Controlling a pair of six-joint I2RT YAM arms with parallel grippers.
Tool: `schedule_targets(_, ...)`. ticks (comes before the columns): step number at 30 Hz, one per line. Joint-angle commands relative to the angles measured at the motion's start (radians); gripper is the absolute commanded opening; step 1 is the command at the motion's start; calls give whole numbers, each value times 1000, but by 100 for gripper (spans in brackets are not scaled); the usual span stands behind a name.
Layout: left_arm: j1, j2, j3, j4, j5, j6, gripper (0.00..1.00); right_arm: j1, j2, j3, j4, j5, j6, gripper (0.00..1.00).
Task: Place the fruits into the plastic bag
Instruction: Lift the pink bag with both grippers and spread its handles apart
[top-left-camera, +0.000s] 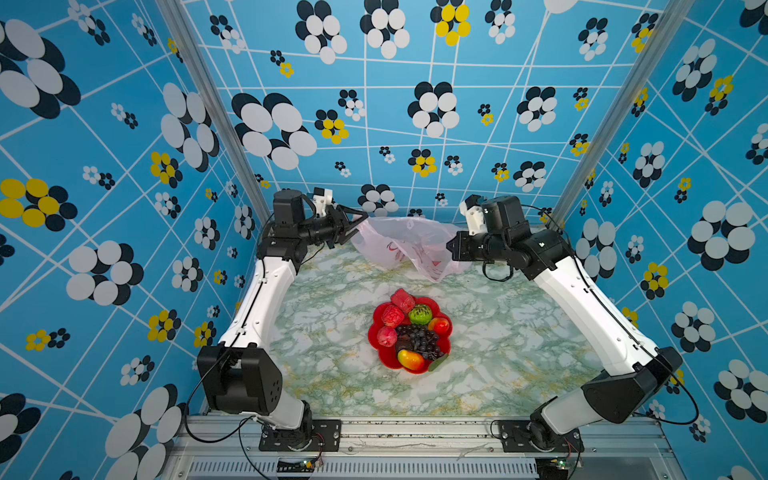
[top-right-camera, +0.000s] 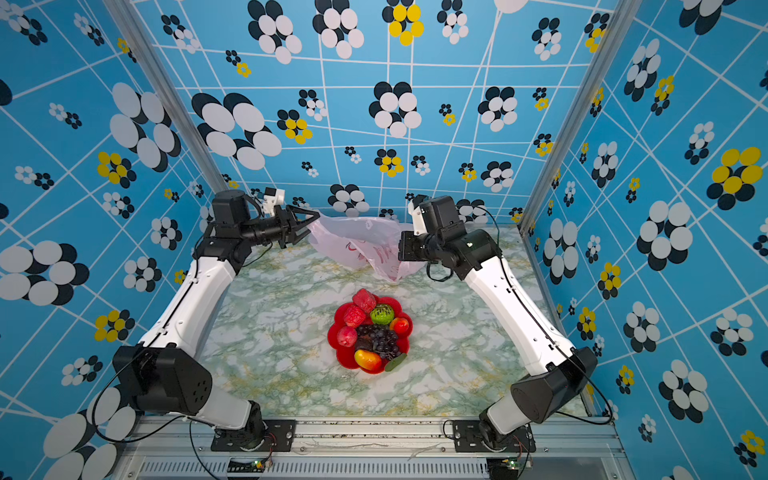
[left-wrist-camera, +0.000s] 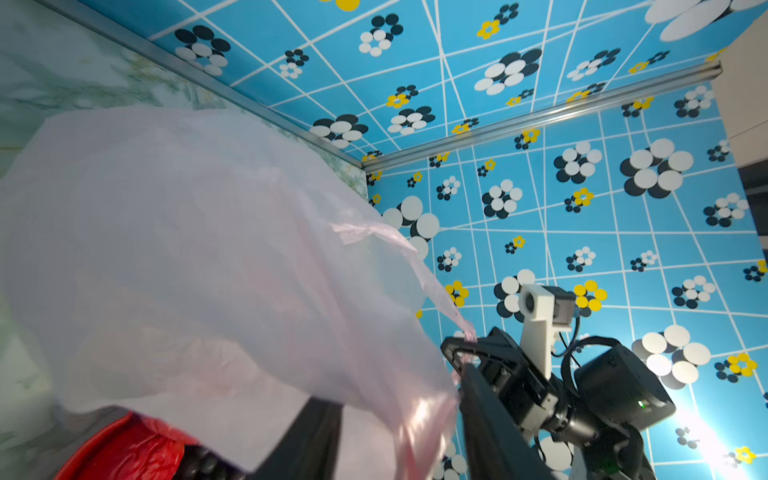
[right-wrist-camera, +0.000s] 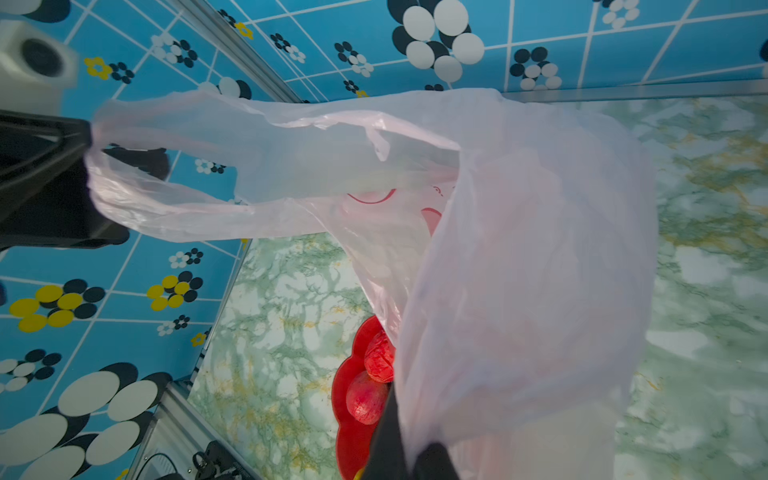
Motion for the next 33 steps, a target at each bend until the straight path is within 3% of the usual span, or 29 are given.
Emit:
schedule_targets(1, -4, 4, -114, 304, 18, -189, 63, 41, 14, 10, -10, -25, 12, 0)
schedule_targets(6, -8, 1, -188, 363, -13, -214, 65, 62, 13, -9, -2, -24, 22, 0)
schedule_targets(8, -8, -9, -196, 353, -19, -197, 59, 61, 9, -16, -3, -18, 23, 0)
schedule_targets(10, -6, -25, -191, 307, -29, -156, 45, 62, 6, -18, -13, 3, 22, 0)
schedule_targets(11, -4, -35, -183, 269, -37, -126, 24, 62, 5, -17, -23, 17, 19, 0)
schedule_targets(13, 0, -58, -167, 183, -53, -60, 0, 62, 6, -13, -41, 57, 13, 0)
schedule_targets(19, 1, -58, -14, -117, -121, 151, 0, 27, 71, 30, 28, 159, -37, 0)
schedule_targets(24, -59, 28, 294, -123, -169, 150, 0, 11, 241, 485, 106, 244, -183, 0)
schedule_targets(28, -157, 97, 687, -209, -216, 297, 0, 48, 339, 932, 181, 220, -277, 0)
schedule_targets(30, -198, 123, 857, -239, -232, 375, 0, 89, 341, 1034, 251, 184, -344, 0)
schedule_targets(33, -241, 106, 975, -197, -231, 436, 0, 161, 258, 998, 363, 130, -423, 0)
